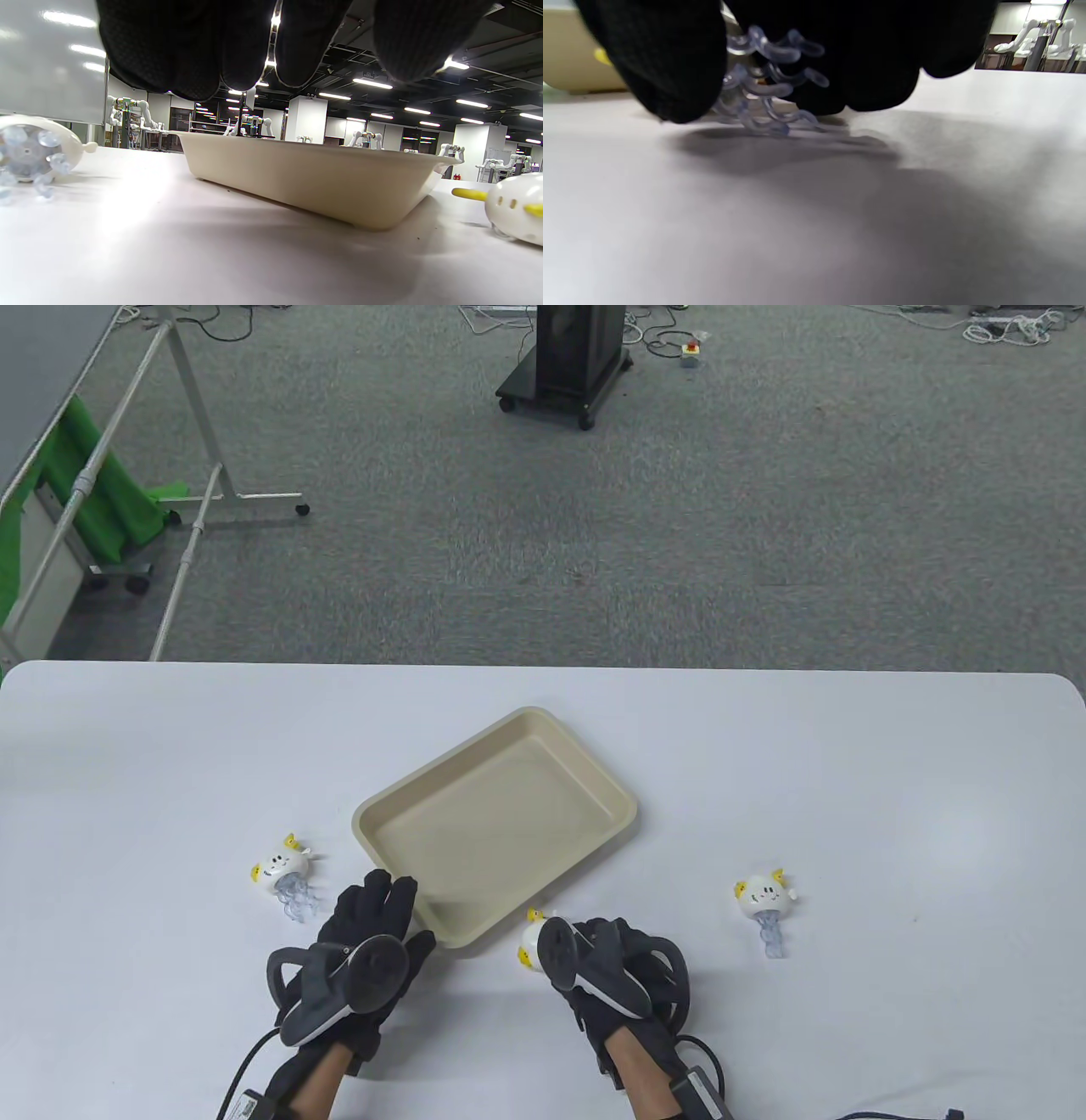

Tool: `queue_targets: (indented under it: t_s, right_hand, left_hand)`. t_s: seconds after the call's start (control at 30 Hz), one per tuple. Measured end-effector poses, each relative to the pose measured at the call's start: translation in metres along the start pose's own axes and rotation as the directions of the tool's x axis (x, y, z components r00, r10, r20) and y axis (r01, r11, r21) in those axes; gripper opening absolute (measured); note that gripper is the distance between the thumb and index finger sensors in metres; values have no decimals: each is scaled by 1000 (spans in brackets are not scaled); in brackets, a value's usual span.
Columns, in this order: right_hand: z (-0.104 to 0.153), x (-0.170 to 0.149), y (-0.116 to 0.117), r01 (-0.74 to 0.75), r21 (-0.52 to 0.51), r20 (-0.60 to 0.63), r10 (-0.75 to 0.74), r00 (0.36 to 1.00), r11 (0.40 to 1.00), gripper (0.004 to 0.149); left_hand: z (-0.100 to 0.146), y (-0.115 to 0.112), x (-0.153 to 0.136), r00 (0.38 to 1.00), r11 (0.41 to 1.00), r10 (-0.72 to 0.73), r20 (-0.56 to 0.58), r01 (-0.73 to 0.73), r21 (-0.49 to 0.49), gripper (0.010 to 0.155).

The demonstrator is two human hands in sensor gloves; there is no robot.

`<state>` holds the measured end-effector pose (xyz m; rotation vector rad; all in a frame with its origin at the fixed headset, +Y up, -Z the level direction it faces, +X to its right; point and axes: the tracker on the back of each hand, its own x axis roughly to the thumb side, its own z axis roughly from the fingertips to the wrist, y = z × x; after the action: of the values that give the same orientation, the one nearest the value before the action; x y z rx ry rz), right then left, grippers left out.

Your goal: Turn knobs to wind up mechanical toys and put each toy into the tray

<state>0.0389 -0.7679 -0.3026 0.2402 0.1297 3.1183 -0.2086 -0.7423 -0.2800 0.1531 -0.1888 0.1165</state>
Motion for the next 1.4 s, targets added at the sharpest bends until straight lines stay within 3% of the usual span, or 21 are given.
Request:
queue_targets:
  t_s: [0.33, 0.57, 0.73, 0.87, 1.03, 1.1, 1.3, 1.4]
  right_hand:
    - [15, 2, -22, 131, -77, 103, -123, 987, 988, 66]
    - [25, 14, -42, 348, -244, 159, -316, 935, 905, 66]
    - [27, 30, -55, 412, -359, 170, -375, 911, 837, 66]
    - [26, 42, -61, 423, -452, 150, -401, 904, 785, 65]
    - [29, 55, -55, 398, -499, 147, -378, 914, 770, 64]
    - [31, 59, -51, 383, -515, 151, -359, 921, 767, 64]
    - [35, 61, -44, 385, -521, 170, -350, 921, 762, 62]
    - [33, 57, -43, 420, -463, 199, -370, 907, 780, 68]
  left_hand:
    - [2, 0, -7, 982, 982, 186, -43, -184, 31, 74]
    - [6, 0, -16, 868, 870, 490, -82, -481, 105, 73]
    - [8, 2, -15, 735, 740, 672, -89, -663, 108, 77]
    - [10, -1, -11, 585, 589, 808, -76, -805, 64, 82]
    - [10, -8, -3, 375, 379, 922, -97, -925, 24, 86]
    - [10, -10, 0, 324, 328, 939, -116, -945, 14, 85]
    - [11, -12, 6, 343, 347, 933, -112, -938, 15, 80]
    - [10, -12, 4, 368, 374, 924, -101, -927, 40, 78]
